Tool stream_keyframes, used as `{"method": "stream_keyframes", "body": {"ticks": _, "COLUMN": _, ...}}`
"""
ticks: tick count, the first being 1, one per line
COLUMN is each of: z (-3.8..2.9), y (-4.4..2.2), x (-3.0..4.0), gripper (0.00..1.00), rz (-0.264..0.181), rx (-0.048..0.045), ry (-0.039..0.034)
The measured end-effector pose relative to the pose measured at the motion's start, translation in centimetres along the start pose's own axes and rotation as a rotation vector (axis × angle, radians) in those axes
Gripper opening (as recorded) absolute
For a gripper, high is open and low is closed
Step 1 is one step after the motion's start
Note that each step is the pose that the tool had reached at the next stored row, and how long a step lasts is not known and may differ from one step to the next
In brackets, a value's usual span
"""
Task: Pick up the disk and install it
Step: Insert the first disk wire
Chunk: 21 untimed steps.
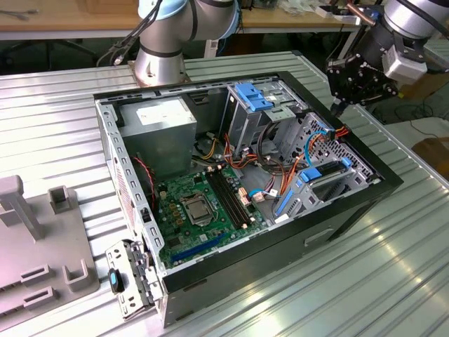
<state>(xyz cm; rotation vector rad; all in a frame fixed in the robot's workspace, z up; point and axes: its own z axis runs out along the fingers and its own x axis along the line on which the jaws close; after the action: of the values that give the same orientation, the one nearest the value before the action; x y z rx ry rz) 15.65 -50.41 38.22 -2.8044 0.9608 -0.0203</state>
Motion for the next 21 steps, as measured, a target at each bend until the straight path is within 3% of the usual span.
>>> {"method": "stream_keyframes", "body": {"ticks": 1, "z": 0.01, "y": 0.0, "x": 0.0, "gripper": 0.11, "rz": -0.011, "rx": 0.0006, "ry": 0.0011}}
{"method": "stream_keyframes", "body": {"ticks": 3, "z": 0.01, "y": 0.0, "x": 0.01, "gripper": 0.11, "rz": -0.032, "rx": 0.0075, "ry": 0.0125}}
{"method": "stream_keyframes", "body": {"ticks": 7, "z": 0.02, "y": 0.02, "x": 0.01, "gripper": 0.11, "rz": -0.073, "rx": 0.0249, "ry": 0.0376}}
{"method": "stream_keyframes", "body": {"ticks": 8, "z": 0.02, "y": 0.01, "x": 0.01, "gripper": 0.11, "rz": -0.086, "rx": 0.0301, "ry": 0.0478}}
{"method": "stream_keyframes", "body": {"ticks": 9, "z": 0.02, "y": 0.02, "x": 0.01, "gripper": 0.11, "rz": -0.099, "rx": 0.0279, "ry": 0.0623}}
{"method": "stream_keyframes", "body": {"ticks": 10, "z": 0.02, "y": 0.02, "x": 0.01, "gripper": 0.11, "rz": -0.106, "rx": 0.0197, "ry": 0.0786}}
{"method": "stream_keyframes", "body": {"ticks": 11, "z": 0.03, "y": 0.01, "x": 0.01, "gripper": 0.11, "rz": -0.112, "rx": 0.0036, "ry": 0.1015}}
{"method": "stream_keyframes", "body": {"ticks": 12, "z": 0.02, "y": 0.01, "x": 0.02, "gripper": 0.11, "rz": -0.118, "rx": -0.0153, "ry": 0.1192}}
{"method": "stream_keyframes", "body": {"ticks": 13, "z": 0.02, "y": 0.01, "x": 0.02, "gripper": 0.11, "rz": -0.121, "rx": -0.0269, "ry": 0.1292}}
{"method": "stream_keyframes", "body": {"ticks": 14, "z": 0.03, "y": 0.01, "x": 0.02, "gripper": 0.11, "rz": -0.127, "rx": -0.0338, "ry": 0.1336}}
{"method": "stream_keyframes", "body": {"ticks": 15, "z": 0.03, "y": 0.03, "x": 0.02, "gripper": 0.11, "rz": -0.144, "rx": -0.0344, "ry": 0.1319}}
{"method": "stream_keyframes", "body": {"ticks": 21, "z": 0.08, "y": 0.02, "x": 0.01, "gripper": 0.11, "rz": -0.274, "rx": -0.0334, "ry": 0.1149}}
